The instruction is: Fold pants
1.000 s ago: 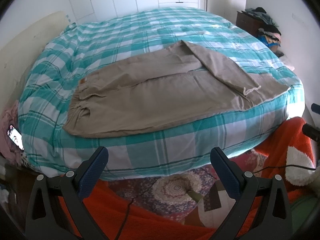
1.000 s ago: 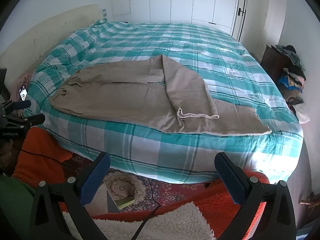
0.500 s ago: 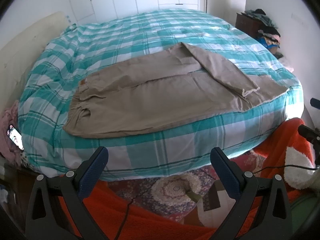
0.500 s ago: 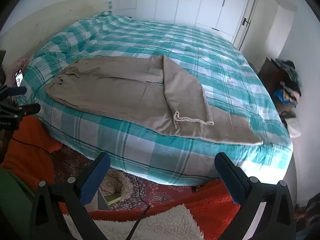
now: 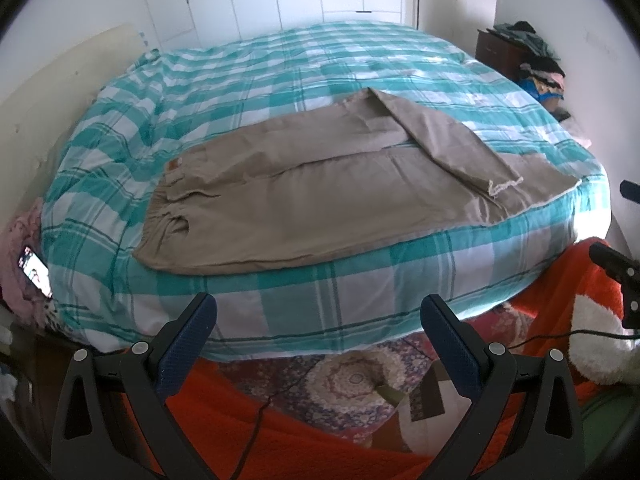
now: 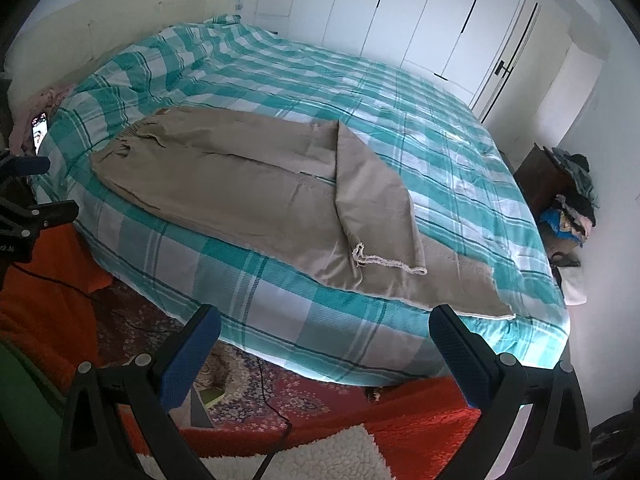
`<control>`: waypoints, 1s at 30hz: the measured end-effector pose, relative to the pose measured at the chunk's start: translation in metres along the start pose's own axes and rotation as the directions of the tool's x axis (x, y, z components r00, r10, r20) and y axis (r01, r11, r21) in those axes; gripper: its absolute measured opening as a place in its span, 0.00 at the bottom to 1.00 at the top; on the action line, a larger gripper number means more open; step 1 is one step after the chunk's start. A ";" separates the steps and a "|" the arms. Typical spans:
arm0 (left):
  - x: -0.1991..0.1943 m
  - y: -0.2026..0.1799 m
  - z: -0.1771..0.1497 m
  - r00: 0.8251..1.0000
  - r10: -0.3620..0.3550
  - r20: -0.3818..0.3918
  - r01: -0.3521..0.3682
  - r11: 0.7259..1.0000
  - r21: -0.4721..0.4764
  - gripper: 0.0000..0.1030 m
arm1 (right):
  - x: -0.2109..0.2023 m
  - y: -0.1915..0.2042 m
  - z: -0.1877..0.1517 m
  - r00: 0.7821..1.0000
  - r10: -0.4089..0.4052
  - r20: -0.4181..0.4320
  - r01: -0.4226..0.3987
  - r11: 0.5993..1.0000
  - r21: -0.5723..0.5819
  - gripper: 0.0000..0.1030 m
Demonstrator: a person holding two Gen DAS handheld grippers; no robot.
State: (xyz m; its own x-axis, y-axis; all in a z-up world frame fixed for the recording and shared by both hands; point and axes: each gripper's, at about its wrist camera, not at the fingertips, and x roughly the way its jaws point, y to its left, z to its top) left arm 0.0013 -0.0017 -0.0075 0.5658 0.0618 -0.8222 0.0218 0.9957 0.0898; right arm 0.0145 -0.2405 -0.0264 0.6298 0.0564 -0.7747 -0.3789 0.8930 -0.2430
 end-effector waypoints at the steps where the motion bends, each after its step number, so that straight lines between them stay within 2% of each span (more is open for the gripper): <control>1: 0.000 0.000 0.000 1.000 0.002 0.000 -0.002 1.000 0.000 0.99 | 0.000 0.001 0.001 1.000 -0.008 -0.001 0.008 1.000 -0.005 1.00; 6: 0.000 -0.001 -0.001 1.000 0.007 -0.002 -0.007 1.000 0.008 0.99 | 0.001 0.008 0.006 0.999 -0.046 -0.001 0.046 0.998 -0.042 1.00; 15: 0.004 -0.005 -0.002 1.000 0.024 -0.013 -0.023 1.000 0.015 0.99 | 0.008 0.005 0.005 0.998 -0.063 -0.028 0.062 0.998 -0.029 1.00; 30: 0.016 -0.009 -0.001 0.997 0.069 -0.039 -0.068 0.997 0.025 0.99 | 0.019 -0.005 0.007 0.998 -0.032 -0.054 0.036 0.997 0.064 1.00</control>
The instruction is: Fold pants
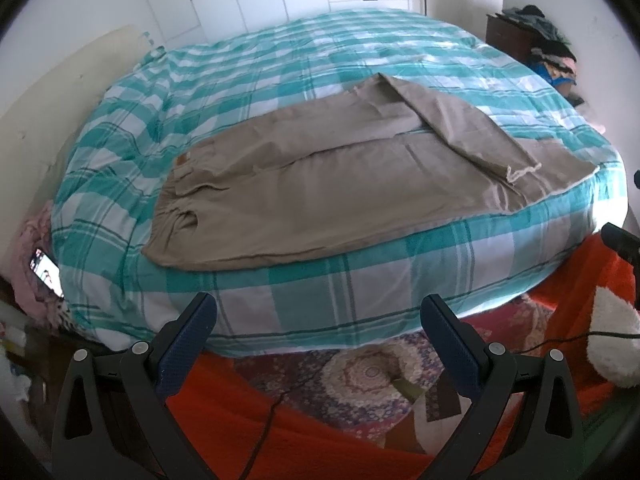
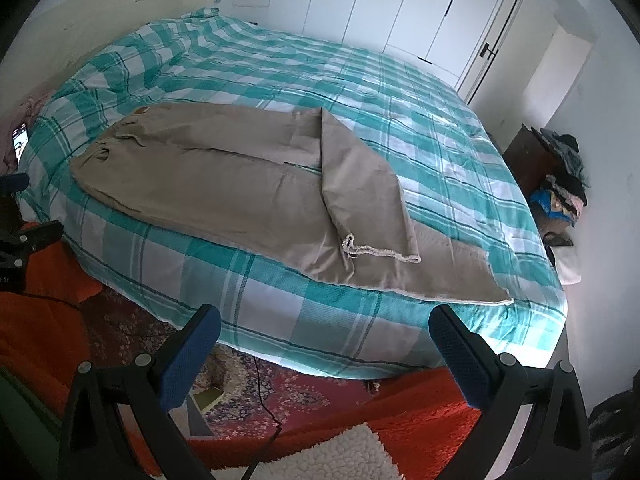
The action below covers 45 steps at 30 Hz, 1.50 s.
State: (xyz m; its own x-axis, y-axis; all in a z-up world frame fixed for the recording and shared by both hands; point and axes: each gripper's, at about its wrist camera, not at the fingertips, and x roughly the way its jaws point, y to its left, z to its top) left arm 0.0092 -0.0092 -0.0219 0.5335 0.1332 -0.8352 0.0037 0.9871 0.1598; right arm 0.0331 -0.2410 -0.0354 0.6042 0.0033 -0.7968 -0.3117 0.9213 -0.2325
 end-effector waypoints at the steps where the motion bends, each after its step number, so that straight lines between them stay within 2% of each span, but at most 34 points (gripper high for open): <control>1: 0.000 0.000 0.000 1.000 0.001 -0.002 -0.001 1.000 0.000 0.99 | 0.001 0.000 0.001 1.000 0.000 -0.005 0.000 1.000 0.004 1.00; 5: 0.002 0.000 0.000 1.000 0.003 -0.008 -0.003 1.000 -0.001 0.99 | 0.003 -0.001 0.005 1.000 0.000 -0.022 0.001 1.000 0.030 1.00; 16: 0.004 -0.004 0.000 1.000 0.004 -0.019 -0.003 1.000 0.009 0.99 | 0.011 -0.023 0.009 0.992 -0.081 -0.093 0.095 0.983 0.155 1.00; 20: 0.004 -0.005 0.000 1.000 0.003 -0.020 -0.003 1.000 0.008 0.99 | 0.014 -0.031 0.005 0.991 -0.075 -0.113 0.096 0.976 0.195 1.00; 45: 0.007 -0.004 -0.001 1.000 -0.003 -0.027 0.003 1.000 -0.003 0.99 | 0.018 -0.029 0.004 0.990 -0.066 -0.126 0.089 0.978 0.191 1.00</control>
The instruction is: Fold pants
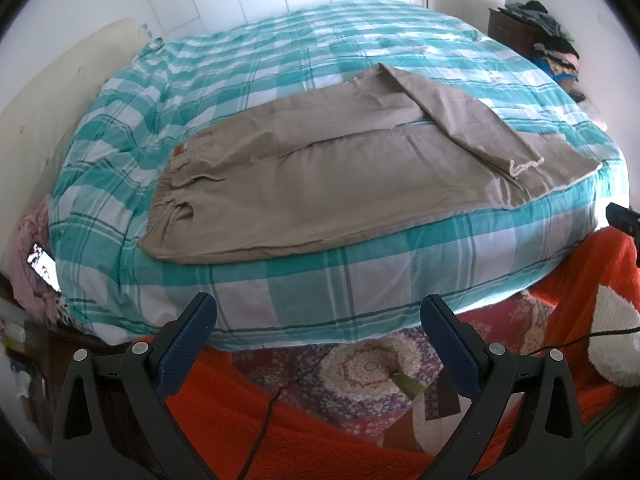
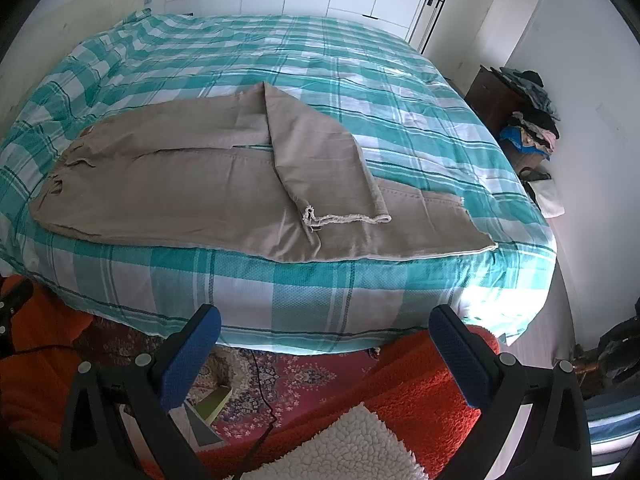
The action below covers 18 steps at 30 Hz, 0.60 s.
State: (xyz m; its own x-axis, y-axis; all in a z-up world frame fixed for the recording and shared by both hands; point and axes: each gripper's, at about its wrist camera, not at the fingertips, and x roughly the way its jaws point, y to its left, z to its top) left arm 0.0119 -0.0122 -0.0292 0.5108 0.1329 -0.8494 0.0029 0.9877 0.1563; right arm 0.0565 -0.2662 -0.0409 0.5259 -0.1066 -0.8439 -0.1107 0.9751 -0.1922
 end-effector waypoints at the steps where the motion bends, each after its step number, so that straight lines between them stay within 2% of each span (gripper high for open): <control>1: 0.000 0.000 0.000 1.000 0.000 -0.002 0.000 1.000 -0.001 0.99 | 0.001 0.001 0.000 1.000 0.001 -0.001 -0.001 1.000 -0.002 1.00; 10: 0.004 0.003 0.002 0.999 0.013 -0.029 -0.014 1.000 -0.012 0.99 | 0.001 0.002 0.000 1.000 0.010 -0.002 -0.010 1.000 -0.004 1.00; 18: 0.006 0.005 0.003 0.999 0.022 -0.039 -0.022 1.000 -0.021 0.99 | 0.001 0.008 0.001 0.999 0.050 0.001 -0.050 0.998 -0.024 1.00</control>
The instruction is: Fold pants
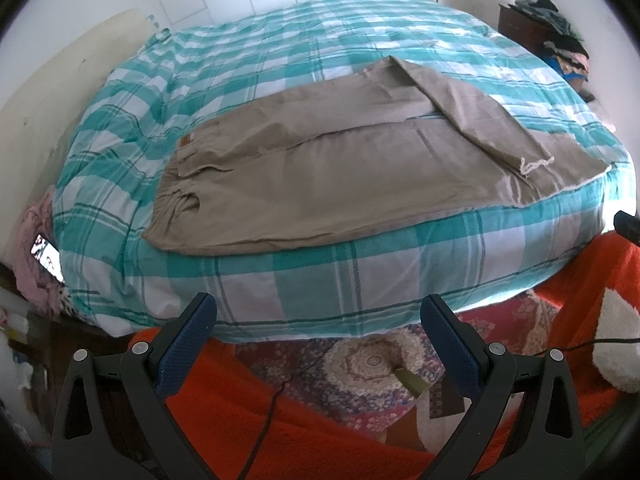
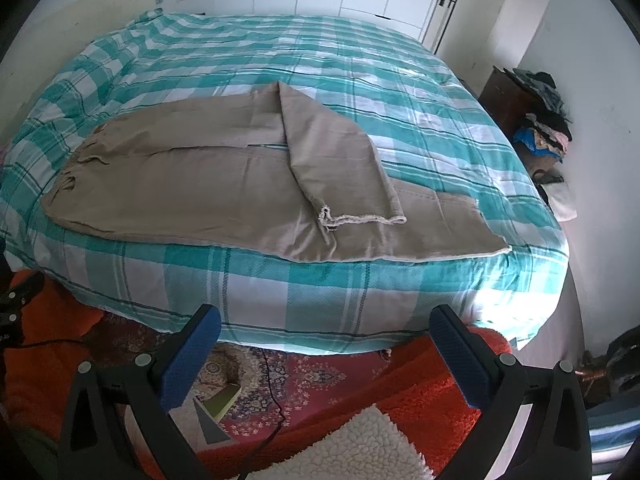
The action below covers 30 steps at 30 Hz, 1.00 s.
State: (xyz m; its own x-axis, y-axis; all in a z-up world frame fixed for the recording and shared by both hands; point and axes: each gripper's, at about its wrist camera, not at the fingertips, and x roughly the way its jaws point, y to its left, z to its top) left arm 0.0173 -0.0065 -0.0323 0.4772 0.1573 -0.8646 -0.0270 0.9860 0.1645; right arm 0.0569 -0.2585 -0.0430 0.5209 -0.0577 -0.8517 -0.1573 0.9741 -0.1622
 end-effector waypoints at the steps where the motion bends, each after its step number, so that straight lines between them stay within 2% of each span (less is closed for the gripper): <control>1: 0.000 0.000 0.000 1.000 0.001 -0.001 -0.001 1.000 0.001 0.99 | 0.000 0.002 0.000 1.000 0.002 0.002 -0.002 1.000 -0.007 1.00; 7: 0.002 0.002 0.002 1.000 -0.001 -0.006 0.001 1.000 0.007 0.99 | 0.001 0.002 0.000 1.000 0.015 -0.001 -0.015 1.000 -0.014 1.00; 9: -0.004 0.011 0.010 0.999 -0.006 0.041 0.005 1.000 0.015 0.99 | 0.001 0.000 0.000 0.999 0.034 0.006 -0.033 0.999 -0.013 0.99; 10: -0.015 0.022 0.021 0.994 -0.010 0.108 0.010 1.000 0.004 0.99 | -0.003 -0.003 0.002 0.998 0.058 0.032 -0.058 0.998 -0.008 0.99; 11: -0.023 0.031 0.029 0.988 -0.014 0.156 0.015 1.000 -0.010 0.99 | -0.012 -0.009 0.004 0.990 0.098 0.098 -0.099 0.995 0.005 0.99; 12: -0.039 0.045 0.043 0.969 -0.032 0.245 0.042 0.998 -0.038 0.99 | -0.022 -0.016 0.008 0.978 0.130 0.163 -0.134 0.991 0.012 0.99; 13: -0.049 0.054 0.052 0.950 -0.053 0.306 0.073 0.996 -0.055 0.99 | -0.038 -0.027 0.013 0.949 0.161 0.271 -0.172 0.985 0.015 0.99; 14: -0.054 0.058 0.057 0.938 -0.066 0.340 0.093 0.994 -0.065 0.99 | -0.057 -0.038 0.017 0.901 0.171 0.399 -0.190 0.982 0.009 1.00; 15: -0.057 0.063 0.062 0.918 -0.085 0.388 0.126 0.989 -0.081 0.99 | -0.070 -0.046 0.018 0.849 0.168 0.501 -0.192 0.981 -0.003 1.00; 16: -0.052 0.065 0.068 0.907 -0.098 0.409 0.152 0.983 -0.101 0.99 | -0.083 -0.055 0.016 0.765 0.165 0.623 -0.190 0.981 -0.027 1.00; 17: -0.044 0.065 0.070 0.915 -0.099 0.392 0.156 0.981 -0.116 0.99 | -0.084 -0.060 0.016 0.696 0.177 0.696 -0.192 0.980 -0.057 1.00; 18: -0.030 0.063 0.071 0.936 -0.101 0.338 0.158 0.977 -0.144 0.99 | -0.077 -0.063 0.018 0.646 0.201 0.736 -0.200 0.976 -0.090 1.00; 19: -0.014 0.060 0.069 0.954 -0.120 0.275 0.173 0.969 -0.176 0.99 | -0.055 -0.064 0.023 0.644 0.235 0.728 -0.218 0.969 -0.121 1.00; 20: -0.002 0.056 0.064 0.962 -0.150 0.227 0.198 0.959 -0.203 0.99 | -0.022 -0.061 0.033 0.722 0.268 0.638 -0.226 0.963 -0.148 1.00; 21: 0.008 0.053 0.056 0.965 -0.181 0.191 0.222 0.949 -0.223 0.99 | 0.018 -0.053 0.042 0.830 0.265 0.491 -0.208 0.964 -0.168 1.00; 22: 0.018 0.048 0.045 0.966 -0.205 0.159 0.239 0.941 -0.239 0.99 | 0.048 -0.046 0.047 0.892 0.254 0.374 -0.195 0.963 -0.187 0.96; 23: 0.023 0.044 0.039 0.968 -0.209 0.141 0.239 0.940 -0.244 0.99 | 0.075 -0.042 0.048 0.924 0.254 0.286 -0.200 0.959 -0.203 0.92; 24: 0.029 0.039 0.029 0.973 -0.199 0.114 0.221 0.945 -0.240 0.99 | 0.102 -0.038 0.047 0.933 0.286 0.219 -0.242 0.948 -0.207 0.86; 26: 0.033 0.034 0.023 0.980 -0.178 0.091 0.194 0.958 -0.211 0.99 | 0.130 -0.032 0.050 0.937 0.313 0.155 -0.280 0.938 -0.205 0.85; 29: 0.036 0.028 0.025 0.991 -0.110 0.077 0.121 0.980 -0.159 0.99 | 0.174 -0.018 0.066 0.957 0.278 0.079 -0.250 0.933 -0.259 0.83; 30: 0.037 0.028 0.027 0.993 -0.092 0.079 0.104 0.982 -0.155 0.99 | 0.190 -0.018 0.069 0.963 0.265 0.048 -0.244 0.934 -0.262 0.74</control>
State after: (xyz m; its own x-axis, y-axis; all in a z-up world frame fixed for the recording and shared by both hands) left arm 0.0582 0.0256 -0.0472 0.5459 0.0606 -0.8356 -0.1132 0.9936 -0.0019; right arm 0.2165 -0.2717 -0.1676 0.5005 0.2128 -0.8391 -0.4937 0.8664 -0.0748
